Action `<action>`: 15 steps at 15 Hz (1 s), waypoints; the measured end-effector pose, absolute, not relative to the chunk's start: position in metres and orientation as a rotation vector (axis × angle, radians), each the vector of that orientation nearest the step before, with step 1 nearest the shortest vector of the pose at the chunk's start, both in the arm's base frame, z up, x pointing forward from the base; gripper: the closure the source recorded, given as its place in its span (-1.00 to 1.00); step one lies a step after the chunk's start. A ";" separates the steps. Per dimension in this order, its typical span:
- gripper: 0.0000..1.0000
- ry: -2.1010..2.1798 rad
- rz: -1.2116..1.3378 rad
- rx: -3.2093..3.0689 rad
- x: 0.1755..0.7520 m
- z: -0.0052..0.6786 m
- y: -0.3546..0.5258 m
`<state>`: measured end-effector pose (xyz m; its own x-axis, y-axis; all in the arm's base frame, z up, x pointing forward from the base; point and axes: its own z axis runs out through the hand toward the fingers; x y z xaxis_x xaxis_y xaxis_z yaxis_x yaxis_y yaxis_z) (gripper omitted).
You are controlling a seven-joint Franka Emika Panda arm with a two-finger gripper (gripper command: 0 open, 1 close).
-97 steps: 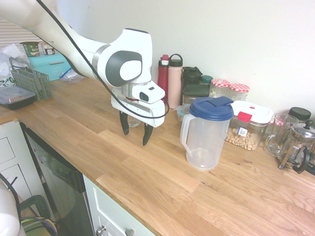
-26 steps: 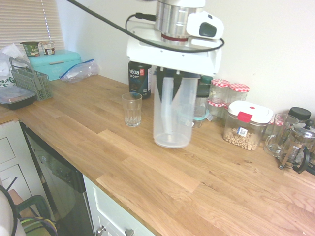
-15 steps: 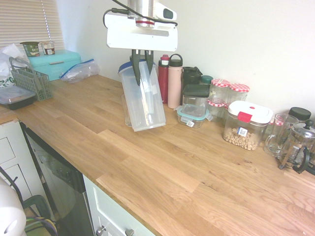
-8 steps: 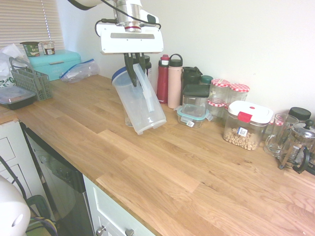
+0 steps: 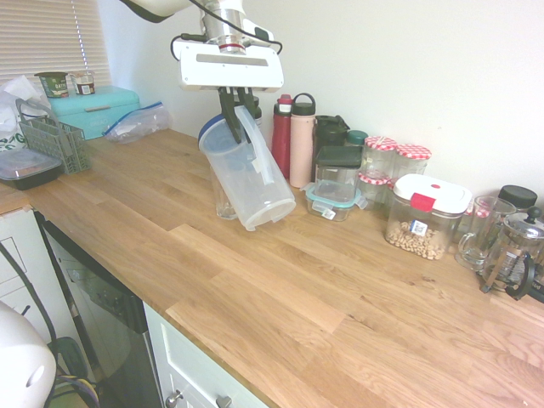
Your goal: Pour me some water
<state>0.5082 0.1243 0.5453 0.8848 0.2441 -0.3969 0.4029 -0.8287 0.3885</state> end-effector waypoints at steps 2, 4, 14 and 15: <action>1.00 0.481 -0.472 2.545 0.514 0.536 0.130; 1.00 0.485 -0.476 2.513 0.517 0.532 0.128; 1.00 0.417 -0.360 2.840 0.481 0.640 0.034; 1.00 0.365 -0.324 2.908 0.470 0.657 0.012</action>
